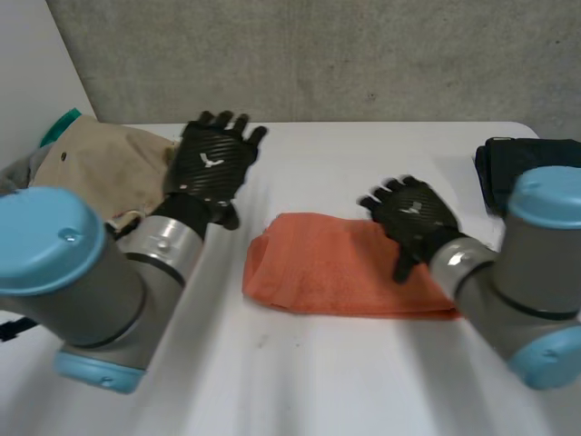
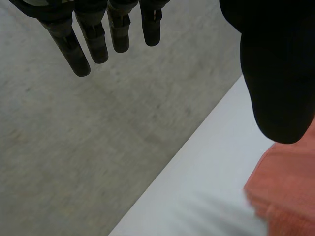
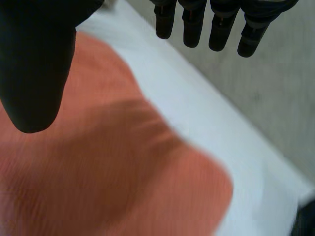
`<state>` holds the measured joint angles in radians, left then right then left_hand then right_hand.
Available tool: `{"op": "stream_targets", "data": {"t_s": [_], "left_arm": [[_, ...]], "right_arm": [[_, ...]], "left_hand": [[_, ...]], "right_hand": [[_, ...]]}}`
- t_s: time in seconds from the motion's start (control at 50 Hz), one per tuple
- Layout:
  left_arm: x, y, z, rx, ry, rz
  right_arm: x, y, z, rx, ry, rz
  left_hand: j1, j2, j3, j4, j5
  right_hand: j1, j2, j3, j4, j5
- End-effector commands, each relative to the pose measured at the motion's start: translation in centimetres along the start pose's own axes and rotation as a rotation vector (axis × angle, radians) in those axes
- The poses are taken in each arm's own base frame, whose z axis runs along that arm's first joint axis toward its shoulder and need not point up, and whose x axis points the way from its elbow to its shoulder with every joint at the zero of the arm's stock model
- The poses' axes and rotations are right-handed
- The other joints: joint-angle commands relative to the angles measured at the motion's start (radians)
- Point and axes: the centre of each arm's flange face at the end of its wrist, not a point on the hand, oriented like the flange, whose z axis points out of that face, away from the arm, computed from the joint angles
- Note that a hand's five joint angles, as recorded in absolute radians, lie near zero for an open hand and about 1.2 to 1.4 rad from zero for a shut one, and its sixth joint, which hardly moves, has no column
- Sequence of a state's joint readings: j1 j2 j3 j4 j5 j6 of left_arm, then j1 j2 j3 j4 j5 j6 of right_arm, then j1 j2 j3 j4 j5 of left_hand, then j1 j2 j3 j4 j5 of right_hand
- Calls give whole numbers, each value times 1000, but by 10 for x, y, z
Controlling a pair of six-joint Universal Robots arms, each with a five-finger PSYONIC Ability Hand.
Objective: Fold the laundry.
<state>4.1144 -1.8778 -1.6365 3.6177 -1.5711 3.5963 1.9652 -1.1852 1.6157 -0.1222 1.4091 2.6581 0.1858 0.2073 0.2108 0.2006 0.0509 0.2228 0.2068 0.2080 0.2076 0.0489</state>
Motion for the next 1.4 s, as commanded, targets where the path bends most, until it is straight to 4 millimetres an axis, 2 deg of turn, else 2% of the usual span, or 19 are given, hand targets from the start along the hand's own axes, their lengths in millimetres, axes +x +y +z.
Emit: {"op": "stream_targets", "data": {"t_s": [0.02,0.04,0.14,0.26,0.34,0.38,0.42,0.5,0.58,0.62,0.64,0.66,0.7,0.86,0.92,1.02,1.14,1.24,1.4], "left_arm": [[32,-2,2,12,76,-12],[34,-1,1,10,79,-13],[36,2,-2,-1,86,-12],[33,1,-5,-10,85,-10],[27,-3,-8,-4,71,-8],[18,-5,-9,-1,45,-9],[12,-5,-9,-7,26,-7],[0,0,-10,-34,-26,-9],[-6,4,-10,-61,-76,-11],[-10,5,-9,-67,-102,-12],[-9,4,-8,-66,-104,-12],[-9,5,-8,-67,-105,-14],[-9,4,-5,-59,-109,-28],[1,-6,19,-1,-92,-171],[27,-13,23,17,-18,-231],[70,-11,28,-18,157,-282],[91,28,34,-219,206,-299],[83,52,27,-356,91,-250],[76,78,8,-485,61,-167]], "right_arm": [[31,58,-11,-221,41,36],[33,64,-11,-239,44,23],[48,77,-2,-243,100,-88],[61,55,11,-124,186,-229],[19,3,14,65,103,-329],[-18,-24,10,186,12,-364],[-53,-37,6,271,-101,-381],[-109,-22,7,306,-309,-405],[-128,-13,17,301,-370,-394],[-126,-15,21,289,-351,-379],[-122,-18,22,275,-327,-345],[-119,-19,22,265,-311,-317],[-116,-21,22,255,-299,-246],[-21,-46,5,246,-106,181],[3,-49,-5,240,-59,305],[27,-31,-10,82,-28,421],[18,-7,10,-45,-61,458],[13,6,28,-84,-83,477],[-26,21,49,-127,-178,450]], "left_hand": [[-11,-33,-36,-26,-51],[-11,-33,-36,-26,-51],[-11,-33,-36,-26,-51],[-11,-33,-36,-26,-51],[-11,-33,-36,-26,-51],[-11,-33,-36,-26,-51],[-11,-33,-36,-26,-51],[-8,-29,-32,-22,-47],[-10,-32,-35,-25,-50],[-10,-32,-35,-25,-50],[-10,-32,-35,-25,-50],[-10,-32,-35,-25,-50],[-8,-29,-32,-22,-47],[1,-20,-24,-14,-38],[28,6,3,13,-12],[28,6,3,13,-12],[107,85,82,92,67],[101,80,76,86,62],[89,68,64,75,50]], "right_hand": [[-18,-2,-3,-3,-19],[81,97,96,97,81],[1172,1188,1187,1187,1171],[1174,1189,1188,1189,1173],[1174,1189,1188,1189,1173],[1174,1189,1188,1189,1173],[1174,1189,1188,1189,1173],[1174,1189,1188,1189,1173],[1174,1189,1188,1189,1173],[713,729,728,729,713],[199,215,214,214,198],[43,59,58,58,42],[-23,-7,-8,-8,-24],[-48,-32,-33,-33,-49],[-48,-32,-33,-33,-49],[-48,-32,-33,-33,-49],[-48,-32,-33,-33,-49],[-48,-32,-33,-33,-49],[-48,-32,-33,-33,-49]]}}
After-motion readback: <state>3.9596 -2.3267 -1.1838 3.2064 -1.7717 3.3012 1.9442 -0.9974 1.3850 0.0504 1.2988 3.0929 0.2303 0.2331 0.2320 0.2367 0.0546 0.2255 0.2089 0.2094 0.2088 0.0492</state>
